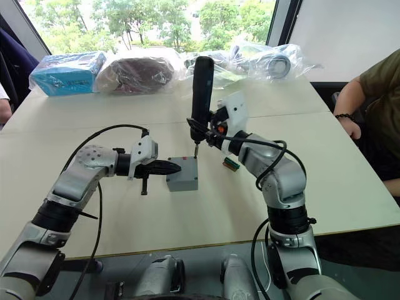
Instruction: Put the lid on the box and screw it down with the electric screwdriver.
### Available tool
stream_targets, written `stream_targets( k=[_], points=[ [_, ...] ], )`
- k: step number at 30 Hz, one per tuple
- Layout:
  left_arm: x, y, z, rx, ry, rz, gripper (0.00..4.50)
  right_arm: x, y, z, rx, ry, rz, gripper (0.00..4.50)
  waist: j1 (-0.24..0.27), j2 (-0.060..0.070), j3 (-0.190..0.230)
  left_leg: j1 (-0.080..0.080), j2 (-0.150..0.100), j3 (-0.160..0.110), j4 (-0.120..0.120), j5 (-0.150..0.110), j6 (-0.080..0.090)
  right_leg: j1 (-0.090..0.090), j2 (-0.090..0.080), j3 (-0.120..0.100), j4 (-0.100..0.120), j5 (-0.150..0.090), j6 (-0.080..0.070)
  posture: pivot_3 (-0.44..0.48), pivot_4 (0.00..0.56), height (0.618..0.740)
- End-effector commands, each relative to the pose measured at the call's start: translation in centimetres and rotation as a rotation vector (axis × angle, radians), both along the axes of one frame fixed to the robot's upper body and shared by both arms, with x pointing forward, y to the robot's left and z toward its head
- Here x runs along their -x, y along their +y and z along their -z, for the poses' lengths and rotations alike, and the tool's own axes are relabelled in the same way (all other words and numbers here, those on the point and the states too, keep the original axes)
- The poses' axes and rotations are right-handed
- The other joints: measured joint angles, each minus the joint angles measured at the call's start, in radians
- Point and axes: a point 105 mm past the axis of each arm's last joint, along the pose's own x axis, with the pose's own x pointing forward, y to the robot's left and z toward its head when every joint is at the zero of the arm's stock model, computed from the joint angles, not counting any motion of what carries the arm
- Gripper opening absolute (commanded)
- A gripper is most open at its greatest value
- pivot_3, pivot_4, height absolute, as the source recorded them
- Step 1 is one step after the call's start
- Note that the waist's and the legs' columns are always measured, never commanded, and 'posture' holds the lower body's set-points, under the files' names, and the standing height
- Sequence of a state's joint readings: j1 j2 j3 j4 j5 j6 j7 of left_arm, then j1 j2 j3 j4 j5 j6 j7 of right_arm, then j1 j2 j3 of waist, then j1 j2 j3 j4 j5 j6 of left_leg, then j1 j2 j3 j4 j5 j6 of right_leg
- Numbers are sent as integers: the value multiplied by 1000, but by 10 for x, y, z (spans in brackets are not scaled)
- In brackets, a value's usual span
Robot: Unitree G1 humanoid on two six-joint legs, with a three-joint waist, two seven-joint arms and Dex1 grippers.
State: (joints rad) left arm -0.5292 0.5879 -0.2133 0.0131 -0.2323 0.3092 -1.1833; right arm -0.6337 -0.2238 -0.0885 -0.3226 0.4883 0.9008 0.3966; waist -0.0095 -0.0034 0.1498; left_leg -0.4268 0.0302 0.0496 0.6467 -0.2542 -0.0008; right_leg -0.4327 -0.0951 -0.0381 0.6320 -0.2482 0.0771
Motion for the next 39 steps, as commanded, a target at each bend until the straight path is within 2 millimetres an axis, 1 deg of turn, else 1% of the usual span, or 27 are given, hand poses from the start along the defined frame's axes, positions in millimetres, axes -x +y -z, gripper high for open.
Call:
stream_targets(
  k=[1,3,6,9,11,16,19,21,24,26,31,33,35,37,39],
  points=[
    [2,-6,-23,36,-53,29,0,11,-26,-49,-48,-94,29,1887,0,-1,6,-1,-1,0,1,0,0,0,1,-1,0,1,1,0,150,740],
    [5,-11,-45,88,-88,55,0,11,-44,-53,6,-29,46,1887,1,-2,16,-1,-3,1,1,0,0,0,2,-2,-1,2,3,0,150,740],
    [9,-14,-63,114,-125,84,0,8,-66,-47,119,73,111,1887,0,-6,26,-3,-4,1,2,0,1,1,2,-2,-3,3,6,0,150,740],
    [13,-17,-81,152,-153,107,0,9,-86,-27,265,246,168,1887,-1,-5,27,-3,-4,0,2,0,1,1,3,-2,-3,3,7,0,150,740],
    [18,-19,-93,176,-171,128,0,8,-101,-17,385,290,236,1887,-3,-5,28,-3,-3,0,2,0,1,0,5,-2,-3,3,7,0,150,740],
    [24,-21,-107,205,-199,150,0,5,-123,10,530,464,316,1887,-5,-5,31,-2,-1,0,2,0,1,0,11,-2,-2,3,7,0,150,740],
    [25,-23,-109,206,-207,153,0,2,-131,24,571,562,347,1887,-5,-5,32,-1,0,0,2,0,1,0,14,-1,-2,3,7,0,150,740],
    [26,-23,-108,208,-208,151,0,0,-137,38,585,658,363,1887,-4,-5,33,-1,1,0,2,0,1,0,14,-1,-2,3,7,0,150,740],
    [26,-20,-101,185,-208,134,0,-8,-152,56,598,742,441,1887,-3,-5,33,-1,0,0,3,0,1,0,14,0,-2,3,7,0,150,740],
    [26,-19,-98,181,-206,126,0,-8,-154,66,597,800,443,1887,-2,-5,33,-1,0,1,3,0,1,0,14,1,-2,4,7,0,150,740],
    [22,-19,-92,186,-191,95,0,-14,-161,89,595,873,463,1887,-1,-6,34,-1,0,2,4,0,1,0,14,2,-2,4,7,0,150,740],
    [22,-20,-90,183,-187,95,0,-16,-163,92,596,878,468,1887,-2,-6,33,-1,0,2,5,0,1,2,14,1,-2,4,8,0,150,740],
    [21,-18,-89,181,-180,88,0,-19,-164,90,592,871,466,2839,-2,-7,33,0,0,3,7,0,1,3,14,1,-2,4,8,0,150,740],
    [21,-14,-88,171,-176,76,0,-22,-165,82,613,816,468,3380,-2,-7,33,0,0,3,7,0,1,3,14,1,-2,4,8,0,150,740],
    [19,-11,-85,167,-170,66,0,-26,-164,68,645,734,467,4065,-1,-6,33,0,0,2,7,0,1,3,14,2,-2,4,8,0,150,740]
  ],
)
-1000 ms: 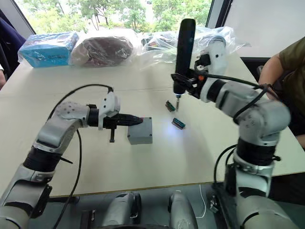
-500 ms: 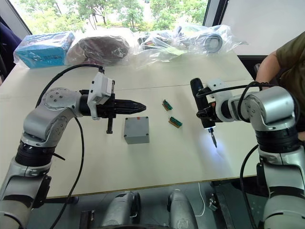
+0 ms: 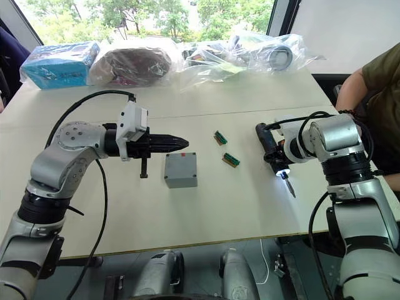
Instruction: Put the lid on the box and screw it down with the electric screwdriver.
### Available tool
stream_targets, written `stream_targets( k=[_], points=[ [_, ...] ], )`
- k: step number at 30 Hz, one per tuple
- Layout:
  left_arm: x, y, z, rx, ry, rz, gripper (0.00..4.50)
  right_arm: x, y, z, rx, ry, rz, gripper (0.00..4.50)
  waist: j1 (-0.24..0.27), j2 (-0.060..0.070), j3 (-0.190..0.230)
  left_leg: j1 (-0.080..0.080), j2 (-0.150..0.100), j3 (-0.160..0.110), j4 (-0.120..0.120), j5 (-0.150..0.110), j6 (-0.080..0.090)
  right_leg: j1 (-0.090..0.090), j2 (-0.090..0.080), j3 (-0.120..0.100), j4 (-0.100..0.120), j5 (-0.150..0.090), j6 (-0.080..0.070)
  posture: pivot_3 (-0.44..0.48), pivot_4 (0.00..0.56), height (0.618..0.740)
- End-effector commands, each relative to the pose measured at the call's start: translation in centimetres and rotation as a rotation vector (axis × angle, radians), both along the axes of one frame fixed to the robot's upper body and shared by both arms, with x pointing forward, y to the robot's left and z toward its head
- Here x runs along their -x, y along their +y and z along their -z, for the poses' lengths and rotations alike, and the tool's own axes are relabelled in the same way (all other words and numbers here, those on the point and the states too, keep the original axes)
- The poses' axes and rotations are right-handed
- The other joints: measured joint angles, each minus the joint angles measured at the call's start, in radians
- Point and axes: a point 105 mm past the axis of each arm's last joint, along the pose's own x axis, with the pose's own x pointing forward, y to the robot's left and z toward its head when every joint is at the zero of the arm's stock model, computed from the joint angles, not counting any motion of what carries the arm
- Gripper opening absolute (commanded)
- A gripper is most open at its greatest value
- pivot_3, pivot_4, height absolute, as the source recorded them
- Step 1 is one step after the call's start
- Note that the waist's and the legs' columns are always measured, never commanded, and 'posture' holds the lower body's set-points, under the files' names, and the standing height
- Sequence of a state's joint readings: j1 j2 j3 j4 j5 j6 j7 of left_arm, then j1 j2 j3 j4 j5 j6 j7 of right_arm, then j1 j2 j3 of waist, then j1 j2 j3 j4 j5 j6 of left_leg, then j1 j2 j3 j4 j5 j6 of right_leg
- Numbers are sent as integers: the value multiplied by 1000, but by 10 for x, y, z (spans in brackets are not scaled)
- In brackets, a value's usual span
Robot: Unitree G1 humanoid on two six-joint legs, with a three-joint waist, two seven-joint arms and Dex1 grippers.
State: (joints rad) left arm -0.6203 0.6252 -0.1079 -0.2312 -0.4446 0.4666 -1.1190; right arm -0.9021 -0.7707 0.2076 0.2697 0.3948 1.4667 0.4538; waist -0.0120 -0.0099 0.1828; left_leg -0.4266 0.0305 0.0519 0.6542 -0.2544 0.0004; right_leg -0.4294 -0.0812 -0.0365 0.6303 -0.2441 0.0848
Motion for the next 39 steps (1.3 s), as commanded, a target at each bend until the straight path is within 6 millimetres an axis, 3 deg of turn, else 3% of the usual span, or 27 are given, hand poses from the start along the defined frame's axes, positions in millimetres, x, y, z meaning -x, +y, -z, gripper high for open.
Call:
stream_targets(
  k=[1,3,5,7,10,15,19,20,26,35,39],
  points=[
    [0,5,-1,-6,-20,-11,0,-9,-2,-29,66,-130,-52,4426,2,0,0,0,0,0,0,0,0,0,0,0,0,0,0,0,150,740],
    [-2,11,4,-23,-15,-35,0,-13,0,-50,131,-232,-116,4426,1,1,0,0,0,0,0,0,0,0,0,0,0,0,0,0,150,740],
    [-8,21,12,-34,0,-87,0,-12,15,-81,121,-357,-220,4426,1,1,1,-1,0,0,-1,0,0,-1,0,0,0,0,0,0,150,740],
    [-13,31,19,-46,11,-125,0,-10,29,-94,98,-426,-291,4426,-3,1,1,0,0,0,-1,0,0,-2,0,0,1,0,0,0,150,740],
    [-20,45,35,-77,41,-192,0,-2,58,-102,1,-502,-403,3846,-4,1,1,0,1,0,-1,0,0,-2,2,0,1,0,0,0,150,740],
    [-20,55,54,-125,75,-216,0,16,100,-88,-119,-541,-572,1873,5,1,1,0,1,0,-1,0,0,-1,1,-1,2,0,0,0,150,740],
    [-22,61,68,-130,111,-252,0,22,118,-58,-133,-516,-617,283,7,1,1,-1,1,0,3,0,0,0,-1,-1,2,1,1,0,150,740],
    [-21,62,71,-139,117,-257,0,25,122,-49,-142,-502,-629,67,6,1,1,-1,1,0,4,0,0,1,-1,-1,2,1,1,0,150,740],
    [-23,60,91,-151,116,-299,0,45,154,-11,-194,-451,-742,67,2,1,1,-1,1,0,6,0,0,2,0,-1,3,1,1,0,150,740],
    [-35,49,98,-134,83,-316,0,50,175,2,-218,-433,-780,67,3,1,0,-1,1,0,9,0,0,2,0,-1,5,1,1,0,150,740],
    [-49,38,94,-100,74,-316,0,63,186,6,-251,-389,-836,67,6,1,0,-1,1,0,9,0,0,2,0,-2,6,1,1,0,150,740]
  ],
)
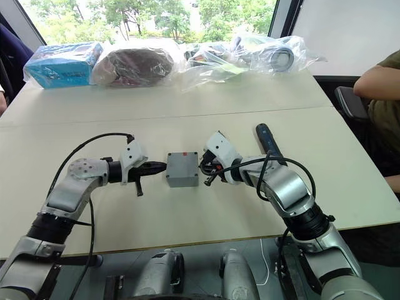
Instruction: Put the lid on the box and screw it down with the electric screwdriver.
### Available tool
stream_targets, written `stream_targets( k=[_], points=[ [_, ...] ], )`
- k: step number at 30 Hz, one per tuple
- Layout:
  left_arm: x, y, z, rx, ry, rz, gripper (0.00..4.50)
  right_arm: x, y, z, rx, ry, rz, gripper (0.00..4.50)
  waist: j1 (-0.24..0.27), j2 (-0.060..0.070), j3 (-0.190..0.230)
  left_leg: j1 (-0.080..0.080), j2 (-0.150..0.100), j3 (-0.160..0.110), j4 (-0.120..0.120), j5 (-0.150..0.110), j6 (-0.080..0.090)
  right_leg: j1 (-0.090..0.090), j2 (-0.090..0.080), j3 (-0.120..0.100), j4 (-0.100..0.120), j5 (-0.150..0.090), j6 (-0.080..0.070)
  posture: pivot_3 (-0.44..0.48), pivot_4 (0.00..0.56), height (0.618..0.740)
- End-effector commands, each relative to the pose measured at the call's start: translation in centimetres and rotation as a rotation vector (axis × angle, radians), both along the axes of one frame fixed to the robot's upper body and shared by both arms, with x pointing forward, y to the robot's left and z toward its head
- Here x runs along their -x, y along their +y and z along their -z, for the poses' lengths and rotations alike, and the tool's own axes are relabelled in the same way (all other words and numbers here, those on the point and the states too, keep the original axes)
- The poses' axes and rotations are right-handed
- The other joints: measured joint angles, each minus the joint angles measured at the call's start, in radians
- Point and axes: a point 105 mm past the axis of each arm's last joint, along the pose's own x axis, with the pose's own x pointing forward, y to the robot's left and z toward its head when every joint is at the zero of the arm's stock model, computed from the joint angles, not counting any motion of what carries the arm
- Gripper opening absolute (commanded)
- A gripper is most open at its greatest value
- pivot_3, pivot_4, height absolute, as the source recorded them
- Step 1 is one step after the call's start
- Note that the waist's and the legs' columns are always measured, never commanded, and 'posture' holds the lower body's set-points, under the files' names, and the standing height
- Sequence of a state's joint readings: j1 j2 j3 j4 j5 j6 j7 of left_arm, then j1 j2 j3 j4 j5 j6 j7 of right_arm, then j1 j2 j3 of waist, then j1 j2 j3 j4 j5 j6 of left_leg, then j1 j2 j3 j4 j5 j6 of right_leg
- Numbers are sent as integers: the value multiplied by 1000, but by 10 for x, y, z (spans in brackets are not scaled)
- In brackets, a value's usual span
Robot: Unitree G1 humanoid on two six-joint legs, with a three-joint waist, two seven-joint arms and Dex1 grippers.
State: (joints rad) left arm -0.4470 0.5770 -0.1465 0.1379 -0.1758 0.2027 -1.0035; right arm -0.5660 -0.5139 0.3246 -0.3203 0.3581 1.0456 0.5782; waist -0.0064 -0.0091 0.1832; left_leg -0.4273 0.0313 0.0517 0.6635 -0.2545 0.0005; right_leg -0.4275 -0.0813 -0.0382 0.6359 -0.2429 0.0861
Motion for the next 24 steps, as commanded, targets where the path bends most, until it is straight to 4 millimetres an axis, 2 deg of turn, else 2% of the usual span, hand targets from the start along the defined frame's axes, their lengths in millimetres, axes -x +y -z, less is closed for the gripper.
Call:
stream_targets(
  k=[1,4,8,12,16,19,24],
  points=[
    [-10,-15,-16,33,-65,30,0,14,18,-8,-26,-12,-93,67,-1,0,0,0,0,0,0,0,0,0,0,0,0,0,0,0,150,740],
    [-23,-18,-21,34,-96,8,0,18,20,-10,-29,8,-96,67,-2,0,0,0,0,0,0,0,0,0,0,0,0,0,0,0,150,740],
    [-29,-18,-21,29,-101,12,0,20,20,-13,-23,12,-90,67,-4,0,0,0,0,0,1,0,0,0,0,0,2,0,0,0,150,740],
    [-30,-11,-18,-3,-99,15,0,15,3,-18,45,-30,-49,67,-4,0,0,0,0,0,1,0,0,0,0,0,2,0,0,0,150,740],
    [-20,5,-14,-58,-76,39,0,3,-20,-29,94,-92,7,67,-4,0,0,0,0,0,1,0,0,0,0,0,2,0,0,0,150,740],
    [-5,13,-13,-89,-41,76,0,-9,-32,-34,104,-122,44,67,-8,0,0,1,0,0,1,0,0,0,0,0,3,0,0,0,150,740],
    [24,23,-14,-122,26,142,0,-34,-32,-33,49,-142,75,67,-8,-1,0,1,0,0,1,0,0,0,0,0,3,0,0,0,150,740]
  ],
)
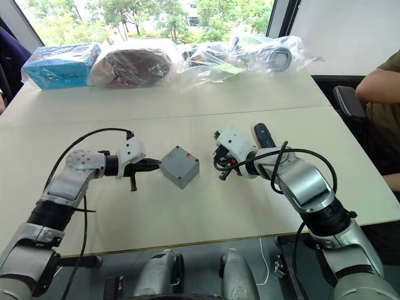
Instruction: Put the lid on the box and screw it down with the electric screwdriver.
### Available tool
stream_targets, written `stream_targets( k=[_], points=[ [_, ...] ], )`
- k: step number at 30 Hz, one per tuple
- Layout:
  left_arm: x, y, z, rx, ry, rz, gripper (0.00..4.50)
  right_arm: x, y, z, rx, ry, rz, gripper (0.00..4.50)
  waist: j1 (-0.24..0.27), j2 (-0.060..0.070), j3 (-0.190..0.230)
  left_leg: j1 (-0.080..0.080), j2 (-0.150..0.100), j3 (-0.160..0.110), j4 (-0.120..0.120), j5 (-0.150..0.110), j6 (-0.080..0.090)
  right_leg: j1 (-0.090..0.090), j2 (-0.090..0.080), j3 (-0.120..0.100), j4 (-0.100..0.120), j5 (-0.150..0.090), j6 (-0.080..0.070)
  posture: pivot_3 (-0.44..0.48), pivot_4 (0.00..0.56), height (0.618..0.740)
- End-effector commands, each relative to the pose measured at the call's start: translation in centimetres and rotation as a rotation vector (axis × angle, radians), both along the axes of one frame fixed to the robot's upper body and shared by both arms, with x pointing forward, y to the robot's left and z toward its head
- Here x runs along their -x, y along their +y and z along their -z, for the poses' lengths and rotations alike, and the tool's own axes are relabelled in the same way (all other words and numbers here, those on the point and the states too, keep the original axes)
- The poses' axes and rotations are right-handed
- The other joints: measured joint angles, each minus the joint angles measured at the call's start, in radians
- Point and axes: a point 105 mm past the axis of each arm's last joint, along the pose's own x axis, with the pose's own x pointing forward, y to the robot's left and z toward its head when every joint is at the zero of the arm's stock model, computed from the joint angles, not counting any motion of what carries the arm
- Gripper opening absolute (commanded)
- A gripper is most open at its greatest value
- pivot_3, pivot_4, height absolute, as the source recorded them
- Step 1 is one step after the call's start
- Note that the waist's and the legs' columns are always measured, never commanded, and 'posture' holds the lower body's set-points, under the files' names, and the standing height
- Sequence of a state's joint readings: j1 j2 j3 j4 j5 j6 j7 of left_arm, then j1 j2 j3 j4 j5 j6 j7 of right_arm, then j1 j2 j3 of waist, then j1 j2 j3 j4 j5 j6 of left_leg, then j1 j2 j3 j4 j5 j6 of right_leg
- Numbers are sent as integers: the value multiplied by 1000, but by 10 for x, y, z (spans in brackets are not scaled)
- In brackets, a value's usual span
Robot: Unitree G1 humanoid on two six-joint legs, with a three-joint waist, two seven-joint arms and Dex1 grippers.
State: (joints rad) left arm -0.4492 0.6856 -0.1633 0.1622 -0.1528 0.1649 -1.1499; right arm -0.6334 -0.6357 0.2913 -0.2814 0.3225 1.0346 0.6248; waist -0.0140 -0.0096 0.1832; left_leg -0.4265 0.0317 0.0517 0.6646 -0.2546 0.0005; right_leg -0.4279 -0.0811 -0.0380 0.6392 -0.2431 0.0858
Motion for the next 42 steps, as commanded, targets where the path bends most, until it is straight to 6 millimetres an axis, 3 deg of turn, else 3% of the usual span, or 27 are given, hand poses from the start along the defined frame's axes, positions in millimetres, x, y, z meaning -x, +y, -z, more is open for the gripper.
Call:
stream_targets(
  k=[1,6,12,20,33,37,40,42],
  points=[
    [16,0,-19,16,-11,57,0,-19,7,-10,-63,-63,-2,67,0,0,0,0,0,0,0,0,0,0,0,0,0,0,0,0,150,740],
    [15,-11,-17,41,-15,52,0,-27,25,1,-84,-58,-45,67,7,0,0,0,0,0,1,0,0,0,0,0,1,0,0,0,150,740],
    [7,-20,-18,63,-40,37,0,-16,42,14,-92,-1,-117,67,3,0,0,0,-1,0,1,0,0,0,0,0,3,0,0,0,150,740],
    [0,-30,-21,74,-52,55,0,13,50,21,-100,56,-160,67,5,0,0,0,-1,0,2,0,0,0,0,0,5,0,0,0,150,740],
    [1,-23,-18,39,-35,70,0,24,50,19,-105,65,-128,67,3,0,0,1,-1,0,2,0,0,-1,0,0,6,0,0,0,150,740],
    [6,-17,-24,25,-35,82,0,16,38,11,-87,11,-91,67,3,0,0,1,-1,0,2,0,0,-1,0,0,6,0,0,0,150,740],
    [11,-12,-45,44,-55,96,0,-1,23,-28,-156,-182,-27,67,4,0,0,0,-1,0,2,0,0,-1,0,0,6,0,0,0,150,740],
    [11,-14,-61,79,-78,95,0,-12,15,-44,-203,-252,35,67,4,0,0,0,-1,0,2,0,0,-1,0,0,6,0,0,0,150,740]
  ],
)
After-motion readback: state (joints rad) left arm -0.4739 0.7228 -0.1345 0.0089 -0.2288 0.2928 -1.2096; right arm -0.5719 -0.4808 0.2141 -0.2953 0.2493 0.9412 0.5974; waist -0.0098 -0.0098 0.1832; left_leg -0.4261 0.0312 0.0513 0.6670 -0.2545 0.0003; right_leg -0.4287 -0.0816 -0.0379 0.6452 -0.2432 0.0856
